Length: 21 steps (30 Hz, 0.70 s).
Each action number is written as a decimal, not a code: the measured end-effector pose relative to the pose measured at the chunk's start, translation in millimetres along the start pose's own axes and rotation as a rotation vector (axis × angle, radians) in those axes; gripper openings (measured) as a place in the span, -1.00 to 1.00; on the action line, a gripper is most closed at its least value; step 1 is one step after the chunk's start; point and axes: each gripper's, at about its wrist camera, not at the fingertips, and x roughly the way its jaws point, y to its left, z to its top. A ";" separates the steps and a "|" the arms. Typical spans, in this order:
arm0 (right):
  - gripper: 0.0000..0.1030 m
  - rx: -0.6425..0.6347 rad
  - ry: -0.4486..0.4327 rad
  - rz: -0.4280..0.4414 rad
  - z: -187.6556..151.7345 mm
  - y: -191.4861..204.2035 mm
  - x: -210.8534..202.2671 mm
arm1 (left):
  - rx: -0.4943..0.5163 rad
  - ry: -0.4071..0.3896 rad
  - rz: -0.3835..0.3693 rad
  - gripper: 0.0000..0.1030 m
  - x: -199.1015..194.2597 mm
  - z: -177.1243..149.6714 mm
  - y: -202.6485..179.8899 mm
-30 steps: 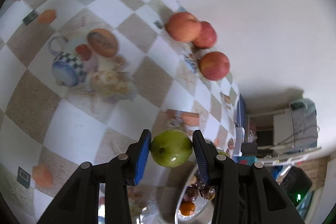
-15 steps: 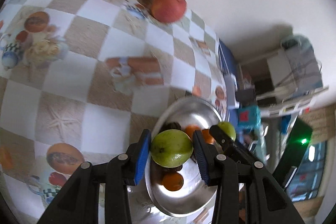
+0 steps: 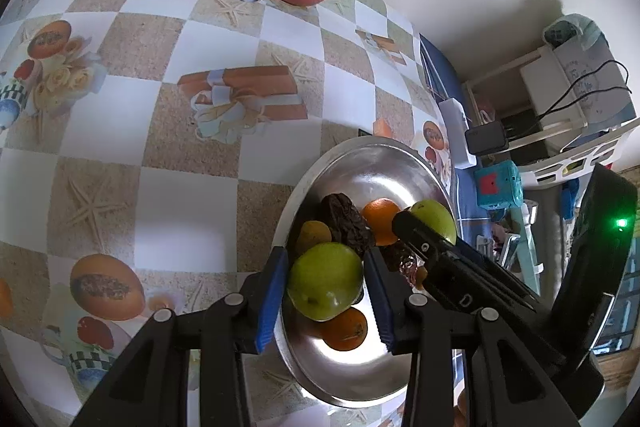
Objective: Organize fruits
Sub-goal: 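Carry the green jujube in the left tool into the bowl while the right tool carries its jujube, then open the left tool to drop its jujube while the right tool releases its jujube in the bowl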
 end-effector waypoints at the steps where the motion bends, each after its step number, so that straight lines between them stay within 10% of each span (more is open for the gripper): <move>1: 0.00 0.002 0.010 -0.002 -0.6 -0.7 1.6 | 0.002 0.003 0.000 -0.19 0.0 -0.4 -0.4; 21: 0.12 0.002 0.021 0.034 -11.5 6.8 3.6 | 0.025 -0.031 0.070 -0.11 -22.4 -6.7 2.9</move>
